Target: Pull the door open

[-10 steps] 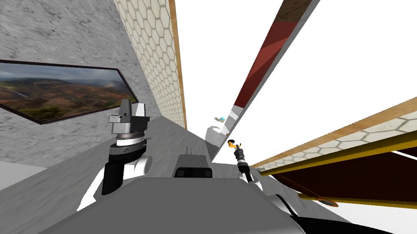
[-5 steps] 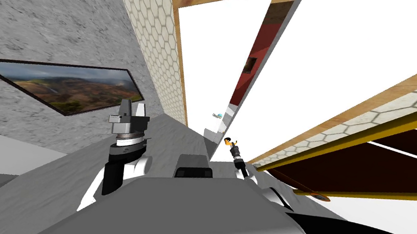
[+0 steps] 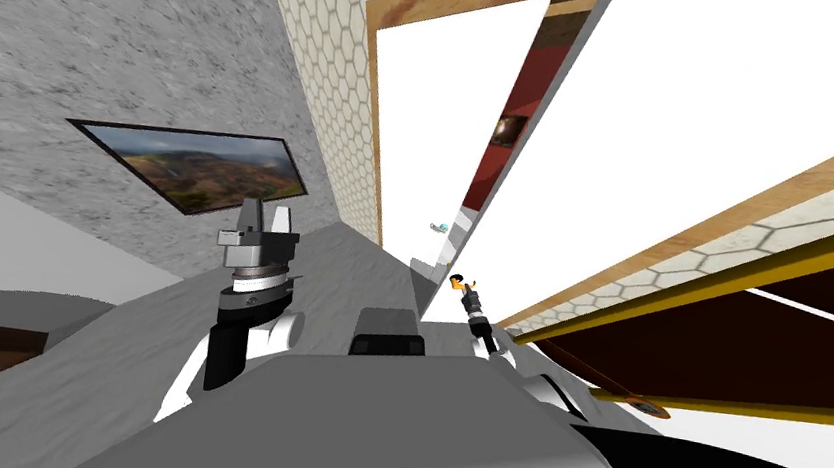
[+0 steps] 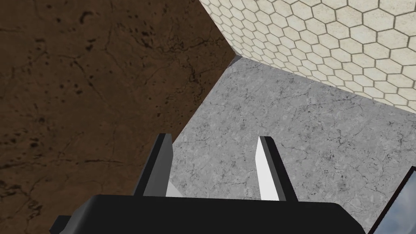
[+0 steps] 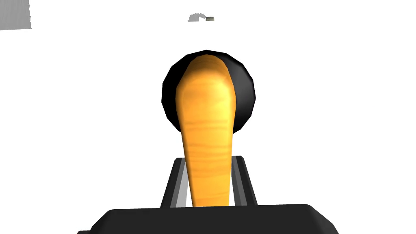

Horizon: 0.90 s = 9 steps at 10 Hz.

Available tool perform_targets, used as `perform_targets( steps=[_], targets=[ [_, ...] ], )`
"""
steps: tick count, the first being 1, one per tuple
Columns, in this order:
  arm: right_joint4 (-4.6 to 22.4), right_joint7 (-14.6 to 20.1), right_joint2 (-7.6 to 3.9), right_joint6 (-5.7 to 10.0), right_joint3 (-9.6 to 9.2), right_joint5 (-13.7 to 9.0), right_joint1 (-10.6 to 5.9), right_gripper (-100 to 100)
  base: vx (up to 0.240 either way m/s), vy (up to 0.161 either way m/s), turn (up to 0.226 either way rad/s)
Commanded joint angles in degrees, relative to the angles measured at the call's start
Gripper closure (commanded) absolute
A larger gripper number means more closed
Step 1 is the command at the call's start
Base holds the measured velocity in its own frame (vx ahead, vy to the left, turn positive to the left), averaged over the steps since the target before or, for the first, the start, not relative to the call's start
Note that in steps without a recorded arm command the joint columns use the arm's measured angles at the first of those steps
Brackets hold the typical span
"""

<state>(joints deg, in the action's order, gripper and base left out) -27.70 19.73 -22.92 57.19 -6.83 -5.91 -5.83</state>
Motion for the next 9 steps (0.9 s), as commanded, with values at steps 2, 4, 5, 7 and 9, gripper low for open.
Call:
perform_targets(
  steps=[2, 4, 5, 7, 9],
  targets=[
    [0.9, 0.1, 0.72, 0.65, 0.56, 0.6, 0.00, 100, -0.228, -0.057, 0.263],
    [1.3, 0.2, 0.75, 0.90, 1.43, 0.8, 0.03, 100, -0.208, -0.103, 0.265],
    [1.5, 0.2, 0.76, 1.01, 1.84, 0.9, 0.04, 100, -0.200, -0.127, 0.233],
    [1.8, 0.3, 0.78, 1.20, 2.49, 1.0, 0.06, 100, -0.242, -0.108, 0.221],
    [2.0, 0.3, 0.79, 1.30, 2.84, 1.1, 0.07, 100, -0.184, -0.069, 0.121]
  ],
)
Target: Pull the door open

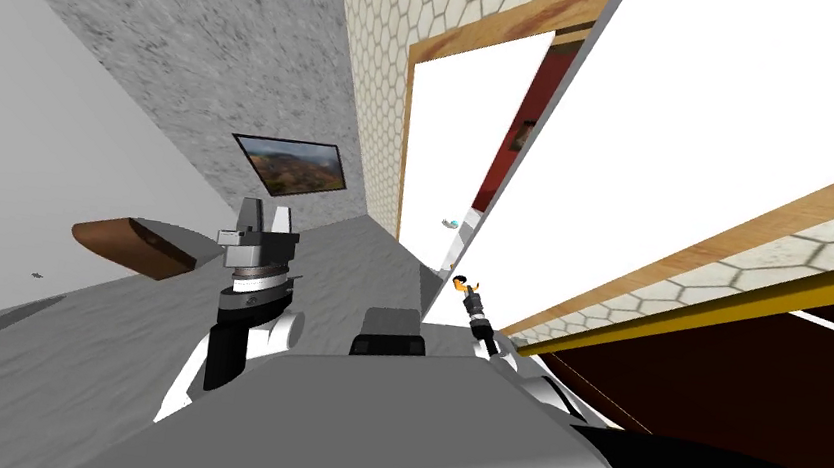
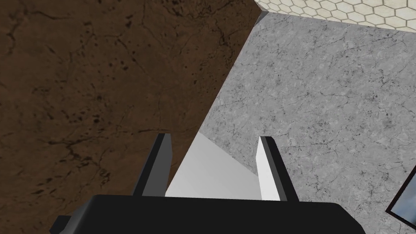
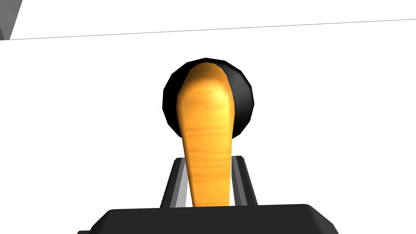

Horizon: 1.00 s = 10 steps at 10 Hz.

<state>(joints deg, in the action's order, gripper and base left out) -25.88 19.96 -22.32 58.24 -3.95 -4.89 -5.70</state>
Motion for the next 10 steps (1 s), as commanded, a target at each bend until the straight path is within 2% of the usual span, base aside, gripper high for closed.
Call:
perform_targets(
  steps=[1, 5, 10],
  targets=[
    [0.0, 0.0, 0.00, 0.00, 0.00, 0.0, 0.00, 100, -0.085, -0.035, 0.021],
    [-0.6, -0.7, 0.07, -0.48, -0.97, -1.3, 0.26, 100, -0.201, -0.050, 0.195],
    [-1.4, -1.5, 0.05, -0.95, -2.16, -3.2, 0.41, 100, -0.210, -0.106, 0.197]
  ],
)
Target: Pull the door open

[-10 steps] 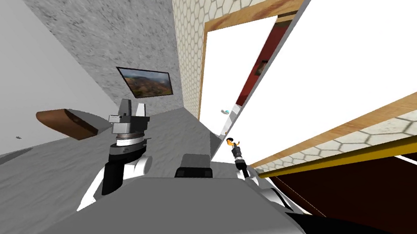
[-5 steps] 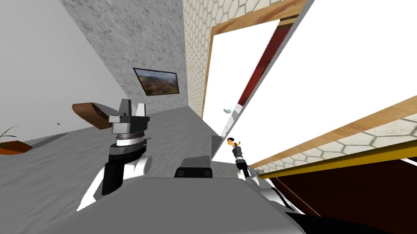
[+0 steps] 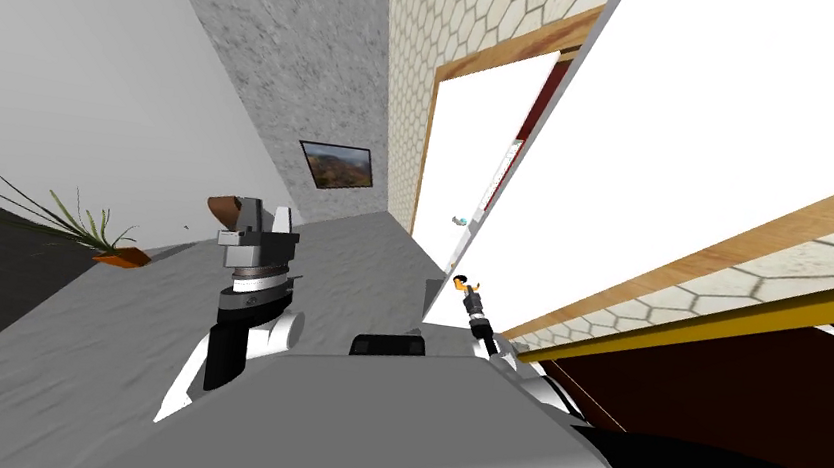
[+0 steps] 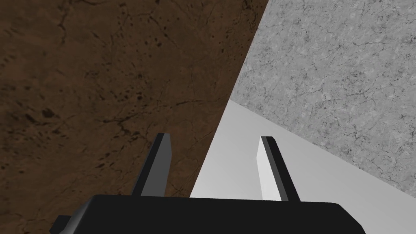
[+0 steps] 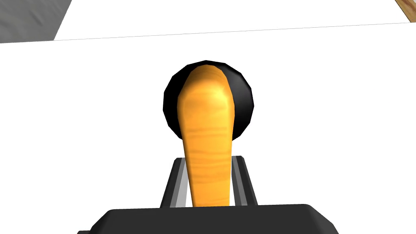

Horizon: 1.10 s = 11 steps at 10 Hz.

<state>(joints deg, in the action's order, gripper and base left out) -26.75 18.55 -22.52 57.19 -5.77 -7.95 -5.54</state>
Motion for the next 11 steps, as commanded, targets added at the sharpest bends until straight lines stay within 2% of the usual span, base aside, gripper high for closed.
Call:
perform_targets(
  steps=[1, 3, 4, 5, 7, 8, 10, 11],
  targets=[
    [-0.6, -0.2, 0.25, 0.03, -0.50, -0.4, 0.27, 100, -0.188, -0.048, 0.112],
    [-0.7, -0.4, 0.25, -0.05, -0.71, -0.7, 0.29, 100, -0.204, -0.078, 0.092],
    [0.0, -0.3, 0.14, 0.09, -0.54, -0.6, -0.16, 100, -0.077, -0.041, 0.030],
    [0.5, 1.0, -0.90, 2.25, -1.38, -0.4, 1.31, 100, -0.166, -0.007, 0.234],
    [0.5, 1.0, -0.90, 2.25, -1.38, -0.4, 1.31, 100, -0.114, -0.012, 0.039],
    [0.8, 2.3, -2.00, 4.22, -2.04, -0.3, 2.61, 100, -0.107, -0.024, 0.161],
    [0.9, 3.1, -2.77, 5.63, -2.50, -0.2, 3.53, 100, -0.143, -0.041, 0.135],
    [1.1, 3.9, -3.51, 6.97, -2.94, -0.1, 4.41, 100, -0.146, -0.055, 0.179]
  ],
)
